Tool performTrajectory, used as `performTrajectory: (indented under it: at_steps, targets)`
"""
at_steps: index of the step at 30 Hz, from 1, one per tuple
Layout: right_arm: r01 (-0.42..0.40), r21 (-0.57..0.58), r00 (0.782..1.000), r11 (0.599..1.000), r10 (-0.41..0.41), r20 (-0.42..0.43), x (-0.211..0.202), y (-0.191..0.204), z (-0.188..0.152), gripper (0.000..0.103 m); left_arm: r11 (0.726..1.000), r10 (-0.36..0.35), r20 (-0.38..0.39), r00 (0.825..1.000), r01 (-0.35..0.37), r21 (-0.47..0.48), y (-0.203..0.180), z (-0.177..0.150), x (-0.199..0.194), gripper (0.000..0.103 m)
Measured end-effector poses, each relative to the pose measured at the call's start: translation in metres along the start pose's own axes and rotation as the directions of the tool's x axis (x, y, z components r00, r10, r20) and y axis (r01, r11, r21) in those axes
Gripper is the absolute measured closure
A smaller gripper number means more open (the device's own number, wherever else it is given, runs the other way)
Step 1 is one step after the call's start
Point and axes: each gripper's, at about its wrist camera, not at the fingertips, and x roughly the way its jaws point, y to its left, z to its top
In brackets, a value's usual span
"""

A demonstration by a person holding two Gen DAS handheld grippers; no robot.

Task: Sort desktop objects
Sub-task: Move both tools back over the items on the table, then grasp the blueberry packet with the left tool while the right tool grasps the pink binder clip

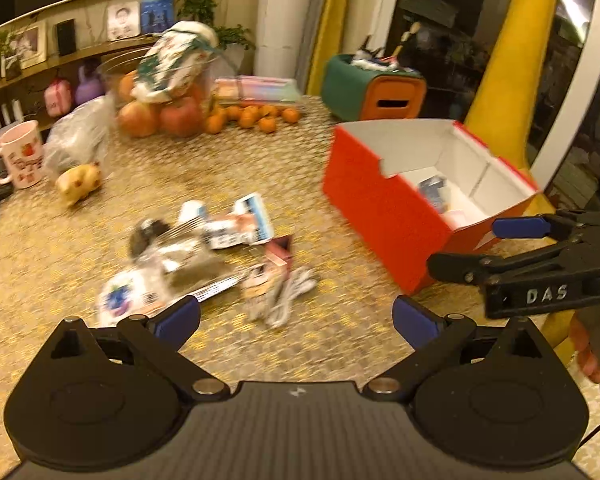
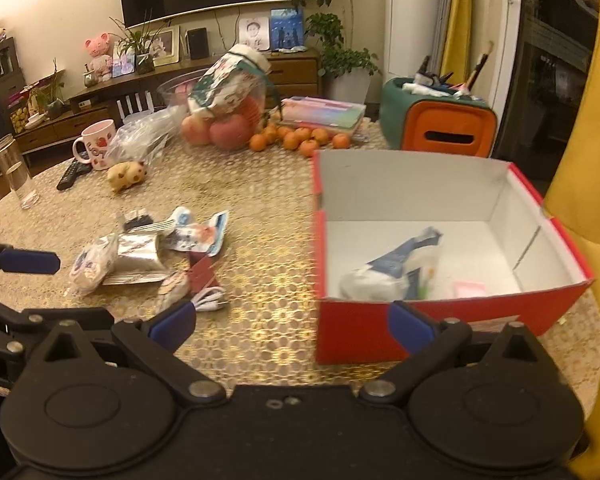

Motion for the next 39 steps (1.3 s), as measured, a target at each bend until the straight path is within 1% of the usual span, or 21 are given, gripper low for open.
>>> performTrajectory:
  at_steps: [4, 11, 14, 21, 24, 29, 34, 39]
  targets:
    - [0.01, 0.008, 1.0, 1.0, -0.01, -0.016, 0.012, 0.014, 0.002, 0.001, 0.999, 0.043, -0.017, 0.999, -0.043, -0.016, 0.021, -0.007, 0.003, 0.0]
    - [0.001, 0.008, 0.999, 1.0, -0.001, -0.035, 0.031, 0.033, 0.004, 0.002, 0.993, 0.103, 0.007, 0.995, -0.103, -0.065, 0.058, -0.016, 0.005, 0.0]
    - [-0.001, 0.02, 0.999, 1.0, 0.002, -0.049, 0.042, 0.038, 0.005, 0.005, 0.989, 0.113, 0.001, 0.994, -0.113, -0.091, 0.073, -0.019, 0.01, 0.0]
    - [-0.002, 0.044, 0.996, 0.999, 0.006, -0.093, 0.072, 0.045, 0.011, 0.014, 0.984, 0.147, -0.009, 0.989, -0.147, -0.102, 0.098, -0.021, 0.025, 0.0]
    - [-0.003, 0.045, 0.995, 0.999, 0.007, -0.103, 0.083, 0.05, 0.016, 0.016, 0.982, 0.152, -0.01, 0.988, -0.152, -0.111, 0.106, -0.02, 0.032, 0.0]
    - [-0.01, 0.052, 0.994, 0.999, 0.015, -0.105, 0.095, 0.057, 0.028, 0.019, 0.985, 0.149, 0.005, 0.989, -0.148, -0.093, 0.11, -0.02, 0.04, 0.0]
    - [-0.017, 0.044, 0.994, 0.999, 0.022, -0.111, 0.108, 0.064, 0.037, 0.023, 0.987, 0.144, -0.007, 0.99, -0.144, -0.075, 0.112, -0.021, 0.051, 0.0]
    - [-0.008, 0.077, 0.988, 0.997, 0.019, -0.15, 0.125, 0.066, 0.042, 0.03, 0.987, 0.147, -0.017, 0.989, -0.148, -0.065, 0.112, -0.019, 0.061, 0.001]
